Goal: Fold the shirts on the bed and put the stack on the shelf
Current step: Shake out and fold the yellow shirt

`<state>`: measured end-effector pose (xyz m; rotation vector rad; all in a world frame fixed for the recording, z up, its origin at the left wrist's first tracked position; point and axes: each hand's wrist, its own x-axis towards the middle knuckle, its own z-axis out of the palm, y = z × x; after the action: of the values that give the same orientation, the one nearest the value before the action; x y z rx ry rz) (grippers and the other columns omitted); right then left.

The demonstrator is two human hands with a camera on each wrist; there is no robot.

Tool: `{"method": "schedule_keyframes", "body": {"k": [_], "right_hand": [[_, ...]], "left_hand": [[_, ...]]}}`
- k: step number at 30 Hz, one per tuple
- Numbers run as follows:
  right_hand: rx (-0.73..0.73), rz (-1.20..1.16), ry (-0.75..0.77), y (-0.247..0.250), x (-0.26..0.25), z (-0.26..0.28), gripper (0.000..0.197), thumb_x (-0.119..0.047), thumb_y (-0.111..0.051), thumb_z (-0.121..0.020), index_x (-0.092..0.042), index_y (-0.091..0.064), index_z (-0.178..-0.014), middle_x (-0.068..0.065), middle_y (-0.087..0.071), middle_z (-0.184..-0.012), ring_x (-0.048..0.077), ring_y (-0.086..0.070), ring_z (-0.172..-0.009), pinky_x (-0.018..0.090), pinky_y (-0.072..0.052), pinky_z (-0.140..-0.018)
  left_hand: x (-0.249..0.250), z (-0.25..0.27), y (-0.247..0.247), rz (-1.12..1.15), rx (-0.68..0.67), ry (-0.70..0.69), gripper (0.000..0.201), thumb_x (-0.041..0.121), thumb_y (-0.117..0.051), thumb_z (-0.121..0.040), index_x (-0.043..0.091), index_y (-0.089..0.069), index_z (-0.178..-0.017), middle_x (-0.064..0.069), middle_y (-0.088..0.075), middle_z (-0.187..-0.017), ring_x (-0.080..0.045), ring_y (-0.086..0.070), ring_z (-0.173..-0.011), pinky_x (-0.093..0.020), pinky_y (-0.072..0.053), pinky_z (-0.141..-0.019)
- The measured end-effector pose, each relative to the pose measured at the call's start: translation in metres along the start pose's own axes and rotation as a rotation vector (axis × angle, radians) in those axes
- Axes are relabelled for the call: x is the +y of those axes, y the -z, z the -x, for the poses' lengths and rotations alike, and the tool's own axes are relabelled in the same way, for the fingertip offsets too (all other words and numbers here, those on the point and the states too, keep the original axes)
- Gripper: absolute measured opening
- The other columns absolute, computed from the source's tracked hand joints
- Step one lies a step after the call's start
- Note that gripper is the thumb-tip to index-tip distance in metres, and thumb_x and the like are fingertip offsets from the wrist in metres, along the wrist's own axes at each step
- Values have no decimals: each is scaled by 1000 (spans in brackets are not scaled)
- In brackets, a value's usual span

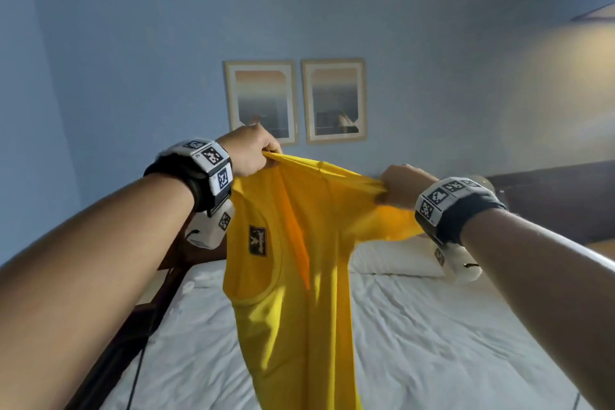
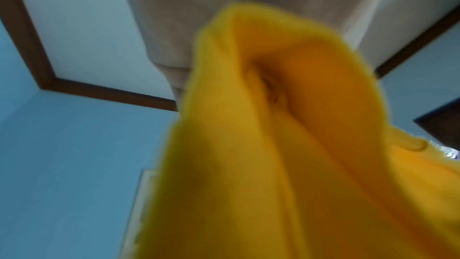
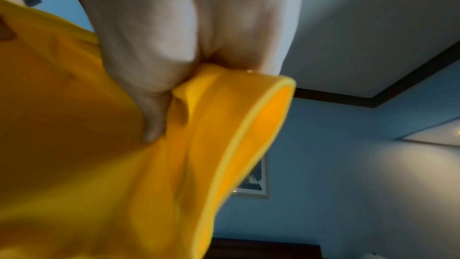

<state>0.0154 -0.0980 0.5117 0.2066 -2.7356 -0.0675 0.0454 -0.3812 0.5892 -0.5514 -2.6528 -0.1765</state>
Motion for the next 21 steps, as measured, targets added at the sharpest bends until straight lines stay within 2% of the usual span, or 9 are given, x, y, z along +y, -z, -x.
{"method": "schedule_keyframes", "body": {"k": [3,5,7,8,9,12,14,18,21], "right_hand": [[88,-32,-5,-2,0,5,26,-28,-50,-100,-15,-65,-83,3,-65,-83,17,-61,-73,28,-48,-67],[174,-70,14,7,-13,6,26,-25,-50,-100,-20,-59,-75,0,-63,-76,15,-63,-69,29,-56,-69],[214,-71,64,18,-35,8,26,-21,-49,-98,-22,-55,-73,-2,-60,-73,14,-62,-66,32,-59,-69],[229,-53,100,22,-47,9,24,-20,-48,-97,-21,-56,-74,-3,-60,-73,14,-62,-67,32,-59,-69],[240,-39,134,26,-58,10,21,-19,-48,-96,-20,-59,-77,-3,-59,-73,14,-61,-67,31,-58,-67],[265,-4,215,27,-81,12,20,-18,-50,-94,-19,-60,-77,-4,-58,-70,12,-58,-63,26,-52,-61],[229,19,221,23,-82,11,22,-24,-51,-96,-20,-60,-77,-4,-59,-69,11,-58,-61,25,-52,-61],[36,-24,149,5,-63,11,19,-34,-57,-94,-21,-61,-80,-7,-54,-69,14,-58,-67,29,-55,-70],[-79,-234,146,1,-60,17,22,-35,-63,-92,-20,-62,-77,-4,-60,-68,10,-55,-60,24,-47,-64]], "left_hand": [[-9,7,-8,-225,-54,91,23,10,-52,-95,21,-73,-92,-4,-69,-97,-20,-59,-80,-31,-47,-66],[-8,10,-20,-265,-109,109,19,28,-63,-89,26,-69,-107,2,-69,-110,-20,-62,-92,-31,-47,-72],[0,12,-45,-50,-276,63,68,58,-74,-77,31,-53,-136,9,-63,-125,-18,-61,-109,-37,-50,-91],[8,14,-61,86,-319,55,81,70,-75,-69,34,-51,-137,12,-63,-125,-15,-61,-109,-39,-50,-95],[15,16,-76,185,-302,35,74,73,-75,-67,34,-57,-127,13,-65,-118,-13,-63,-104,-38,-51,-92],[26,16,-103,285,-135,66,13,29,-68,-90,18,-65,-83,1,-64,-80,-15,-61,-72,-28,-48,-65],[21,19,-102,261,-58,83,27,12,-56,-95,17,-56,-68,-2,-57,-66,-18,-55,-61,-26,-39,-55],[1,22,-89,353,-41,107,21,7,-53,-94,9,-67,-78,-6,-61,-70,-19,-55,-66,-25,-39,-58],[-3,22,-84,379,-65,74,21,5,-56,-94,12,-63,-75,-3,-58,-70,-18,-52,-68,-24,-37,-59]]}}
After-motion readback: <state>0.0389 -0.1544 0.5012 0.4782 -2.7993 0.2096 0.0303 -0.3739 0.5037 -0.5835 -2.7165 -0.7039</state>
